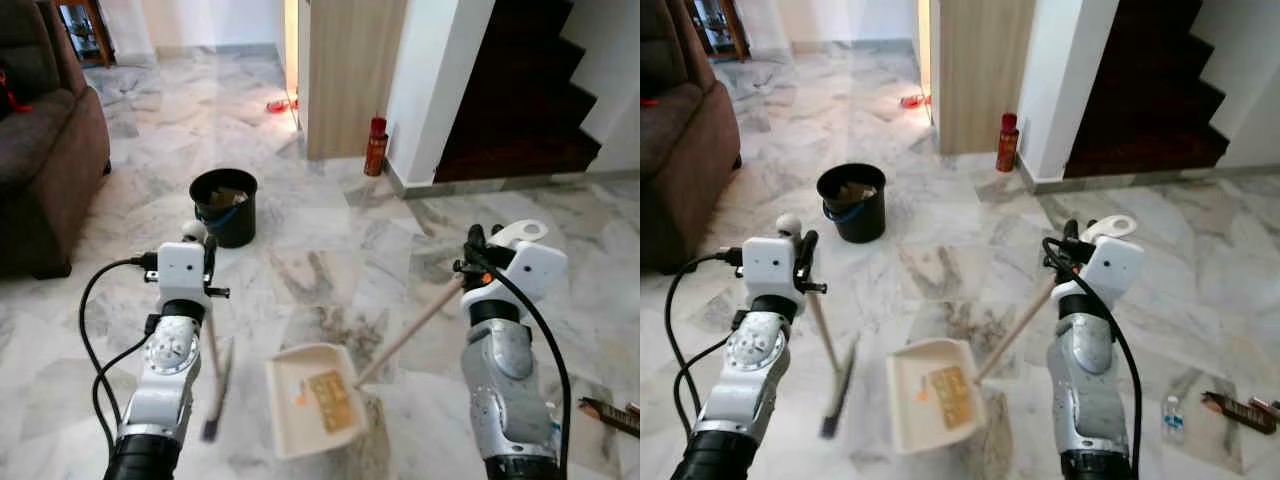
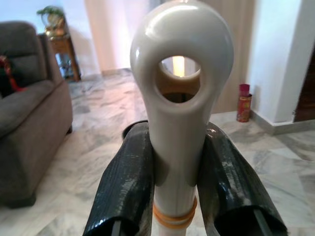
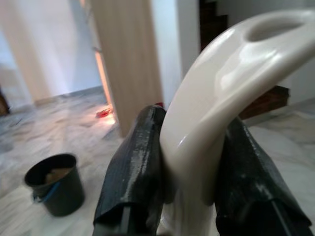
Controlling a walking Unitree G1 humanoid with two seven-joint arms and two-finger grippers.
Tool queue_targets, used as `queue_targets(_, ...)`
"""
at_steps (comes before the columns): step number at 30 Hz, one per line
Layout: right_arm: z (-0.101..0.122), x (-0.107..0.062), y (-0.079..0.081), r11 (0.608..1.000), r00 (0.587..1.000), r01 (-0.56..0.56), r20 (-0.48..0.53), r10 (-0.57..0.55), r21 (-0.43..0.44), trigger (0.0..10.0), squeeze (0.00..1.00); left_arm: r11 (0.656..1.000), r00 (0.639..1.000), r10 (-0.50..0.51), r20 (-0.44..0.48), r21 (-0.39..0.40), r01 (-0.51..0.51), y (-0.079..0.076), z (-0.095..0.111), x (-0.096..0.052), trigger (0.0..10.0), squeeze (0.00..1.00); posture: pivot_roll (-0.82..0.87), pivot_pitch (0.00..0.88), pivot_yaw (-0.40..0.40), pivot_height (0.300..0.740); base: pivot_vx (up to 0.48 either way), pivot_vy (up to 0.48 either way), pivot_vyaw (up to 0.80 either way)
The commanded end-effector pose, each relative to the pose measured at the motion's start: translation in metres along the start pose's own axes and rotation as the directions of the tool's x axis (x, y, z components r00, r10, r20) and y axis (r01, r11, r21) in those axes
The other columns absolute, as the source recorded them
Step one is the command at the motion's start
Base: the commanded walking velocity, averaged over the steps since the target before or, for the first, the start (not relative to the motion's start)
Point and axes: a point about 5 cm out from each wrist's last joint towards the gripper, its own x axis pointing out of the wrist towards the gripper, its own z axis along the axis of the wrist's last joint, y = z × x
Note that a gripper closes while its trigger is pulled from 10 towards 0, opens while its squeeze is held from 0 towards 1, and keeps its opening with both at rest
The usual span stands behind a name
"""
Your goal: Sweep floor
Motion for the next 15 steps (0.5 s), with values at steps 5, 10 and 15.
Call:
queue_targets(5,0.0139,0.0031,0.0055,0.999,0.998,-0.022,0.059,0.02,0.028,10.0,0.0,0.999,0.998,0.015,0.063,0.027,-0.017,0.0045,0.0138,0.0048,10.0,0.0,-0.01,0.0,-0.029,0.74,0.0,0.37,0.0)
queue_targets(10,0.0137,0.0032,0.0058,0.999,0.998,-0.024,0.056,0.023,0.031,10.0,0.0,0.999,0.997,0.011,0.08,0.033,-0.014,0.004,0.0154,0.0045,10.0,0.0,-0.01,0.0,-0.029,0.74,0.0,0.0,0.0)
queue_targets(15,0.0136,0.0032,0.0063,0.999,0.998,-0.025,0.055,0.023,0.034,10.0,0.0,1.0,0.996,0.01,0.085,0.023,-0.012,0.0033,0.0161,0.0046,10.0,0.0,-0.01,0.0,-0.027,0.74,0.0,0.0,0.0)
